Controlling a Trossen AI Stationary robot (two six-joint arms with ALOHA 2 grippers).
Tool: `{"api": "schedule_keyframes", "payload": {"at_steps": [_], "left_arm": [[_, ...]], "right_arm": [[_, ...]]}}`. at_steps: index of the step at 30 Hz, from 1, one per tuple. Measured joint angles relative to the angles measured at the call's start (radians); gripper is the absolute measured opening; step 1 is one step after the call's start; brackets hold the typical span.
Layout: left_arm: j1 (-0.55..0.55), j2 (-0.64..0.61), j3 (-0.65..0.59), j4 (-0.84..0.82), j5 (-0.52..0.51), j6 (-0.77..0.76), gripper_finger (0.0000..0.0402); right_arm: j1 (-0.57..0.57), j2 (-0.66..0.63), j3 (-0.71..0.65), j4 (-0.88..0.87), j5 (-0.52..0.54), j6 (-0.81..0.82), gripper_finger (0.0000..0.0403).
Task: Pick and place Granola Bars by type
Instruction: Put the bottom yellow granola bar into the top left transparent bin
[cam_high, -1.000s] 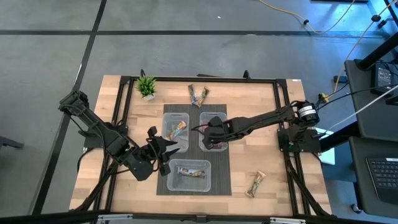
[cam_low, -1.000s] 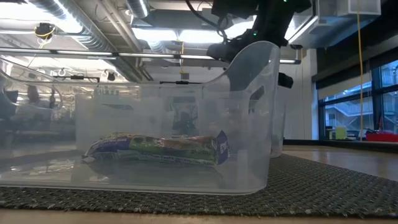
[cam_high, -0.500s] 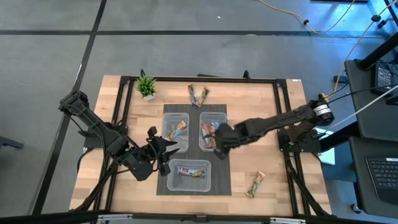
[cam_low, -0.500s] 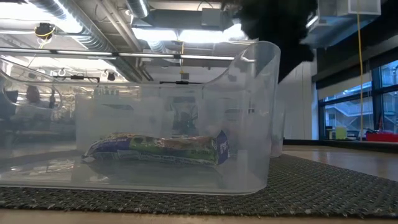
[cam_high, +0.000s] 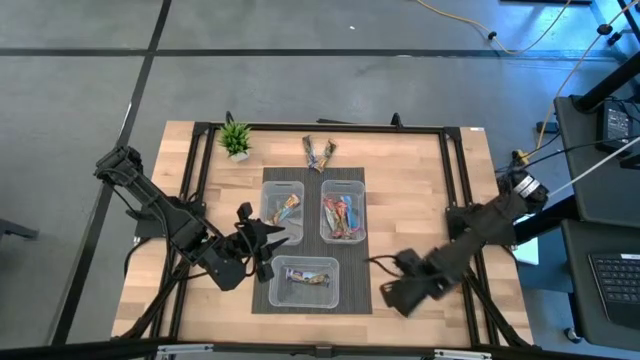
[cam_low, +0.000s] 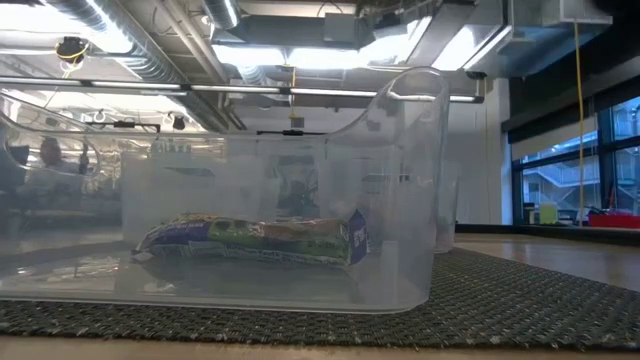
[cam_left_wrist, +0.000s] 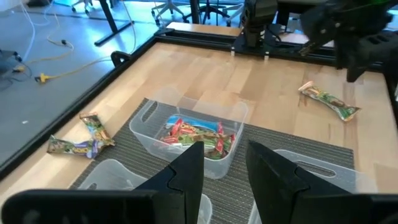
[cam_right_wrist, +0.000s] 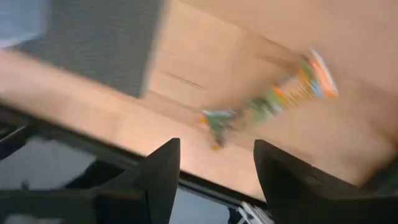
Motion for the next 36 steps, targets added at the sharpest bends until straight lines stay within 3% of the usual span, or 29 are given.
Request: {"api": "schedule_keyframes", "payload": {"at_steps": [4, 8, 22, 26, 36], "left_arm": [[0.003, 0.0, 0.0, 0.001, -0.025, 0.017, 0.0111], [0.019, 0.0, 0.0, 0.001, -0.026, 0.019, 0.0111], [0.052, 0.0, 0.0, 0.002, 0.015, 0.018, 0.0111], [0.052, 0.0, 0.0, 0.002, 0.028, 0.018, 0.0111], [0.055, -0.001, 0.0, 0.002, 0.027, 0.019, 0.0111]], "right_arm": [[0.099, 0.03, 0.0, -0.07, 0.012, 0.241, 0.0206], [0.159, 0.08, 0.0, -0.092, 0.01, 0.37, 0.0206], [0.167, 0.271, 0.0, -0.057, 0.025, 0.448, 0.0207], [0.158, 0.297, 0.0, -0.022, 0.088, 0.448, 0.0207], [0.13, 0.357, 0.001, 0.029, 0.098, 0.446, 0.0207]]}}
